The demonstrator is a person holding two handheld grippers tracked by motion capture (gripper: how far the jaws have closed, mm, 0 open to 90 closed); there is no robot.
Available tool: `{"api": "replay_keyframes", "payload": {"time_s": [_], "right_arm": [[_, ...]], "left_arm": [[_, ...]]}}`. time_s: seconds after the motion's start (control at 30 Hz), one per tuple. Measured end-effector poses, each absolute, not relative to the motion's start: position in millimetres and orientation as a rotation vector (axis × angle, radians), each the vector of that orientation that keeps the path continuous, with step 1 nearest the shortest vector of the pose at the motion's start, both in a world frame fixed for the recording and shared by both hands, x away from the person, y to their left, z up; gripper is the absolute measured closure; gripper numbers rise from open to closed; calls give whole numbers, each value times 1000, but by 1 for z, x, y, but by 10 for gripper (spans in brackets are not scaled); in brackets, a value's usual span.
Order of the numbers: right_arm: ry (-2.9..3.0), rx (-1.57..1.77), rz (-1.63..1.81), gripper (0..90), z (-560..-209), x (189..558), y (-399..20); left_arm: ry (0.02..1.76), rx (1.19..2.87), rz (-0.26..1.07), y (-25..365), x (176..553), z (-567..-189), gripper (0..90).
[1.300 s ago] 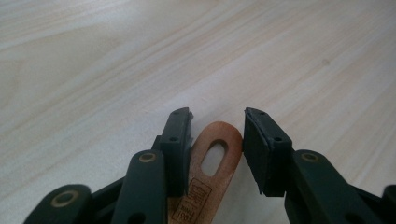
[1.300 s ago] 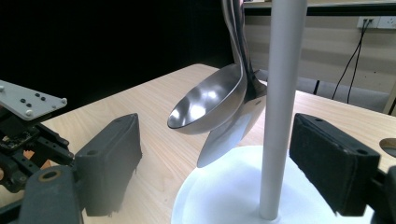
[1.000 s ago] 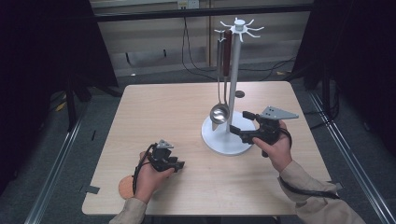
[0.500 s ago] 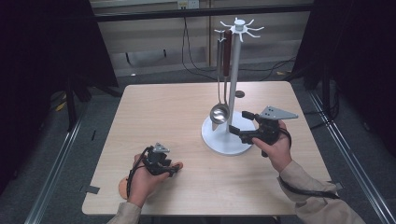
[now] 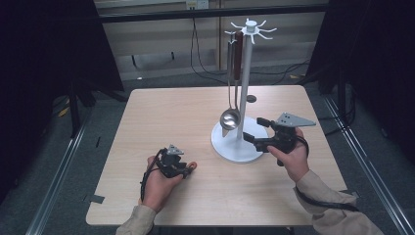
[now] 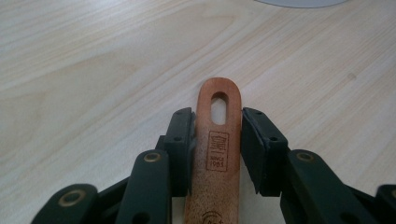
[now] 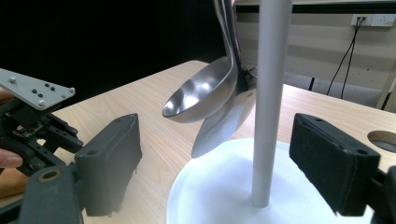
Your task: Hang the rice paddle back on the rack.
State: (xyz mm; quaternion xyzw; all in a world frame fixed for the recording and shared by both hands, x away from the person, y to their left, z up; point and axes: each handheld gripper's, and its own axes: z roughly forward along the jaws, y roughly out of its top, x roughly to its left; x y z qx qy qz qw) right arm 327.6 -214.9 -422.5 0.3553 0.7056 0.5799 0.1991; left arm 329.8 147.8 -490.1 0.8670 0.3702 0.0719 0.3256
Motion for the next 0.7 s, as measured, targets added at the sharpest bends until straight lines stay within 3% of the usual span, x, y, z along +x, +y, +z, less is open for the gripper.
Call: {"api": "replay_keyframes", "payload": {"time_s": [0.13, 0.37, 0.47, 0.7], "right_arm": [[1961, 1004, 1621, 163, -423, 324, -220], [1949, 1017, 1604, 162, -424, 320, -228], [1942, 1033, 1591, 161, -424, 316, -232], [1938, 1045, 1576, 158, -425, 314, -236]], "left_arm": [[962, 2258, 204, 142, 335, -492, 580], [920, 2331, 237, 133, 338, -490, 577], [920, 2353, 262, 131, 341, -488, 649], [932, 2370, 249, 128, 341, -486, 658]]}}
